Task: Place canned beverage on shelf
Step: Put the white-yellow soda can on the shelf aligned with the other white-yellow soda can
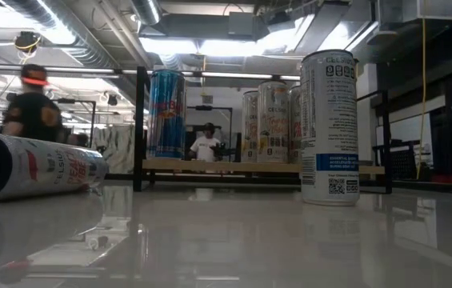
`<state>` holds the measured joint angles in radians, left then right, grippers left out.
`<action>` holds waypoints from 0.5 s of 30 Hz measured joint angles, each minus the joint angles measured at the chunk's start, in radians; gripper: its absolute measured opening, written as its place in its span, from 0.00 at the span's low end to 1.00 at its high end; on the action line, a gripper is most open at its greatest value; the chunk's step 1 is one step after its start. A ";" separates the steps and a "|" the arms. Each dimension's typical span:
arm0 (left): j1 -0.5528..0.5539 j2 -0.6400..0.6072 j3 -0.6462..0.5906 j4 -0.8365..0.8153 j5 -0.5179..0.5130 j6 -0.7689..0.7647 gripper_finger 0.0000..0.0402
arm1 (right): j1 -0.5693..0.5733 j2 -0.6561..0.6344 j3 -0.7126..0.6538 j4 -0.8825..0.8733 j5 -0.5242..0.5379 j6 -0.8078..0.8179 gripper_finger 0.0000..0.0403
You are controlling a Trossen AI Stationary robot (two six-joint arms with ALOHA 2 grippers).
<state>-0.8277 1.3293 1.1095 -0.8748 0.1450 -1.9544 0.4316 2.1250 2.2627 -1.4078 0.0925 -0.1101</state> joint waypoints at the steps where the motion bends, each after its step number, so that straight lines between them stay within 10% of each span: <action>1: -0.024 0.000 0.000 0.000 -0.020 -0.029 0.90 | 0.000 0.000 0.000 0.000 0.000 0.000 0.80; 15: -0.206 0.006 0.000 0.015 -0.416 -0.208 0.90 | 0.000 0.000 0.000 0.000 0.000 0.000 0.80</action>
<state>-1.0341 1.3350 1.1095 -0.8600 -0.2713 -2.1628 0.4319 2.1250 2.2627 -1.4075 0.0925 -0.1101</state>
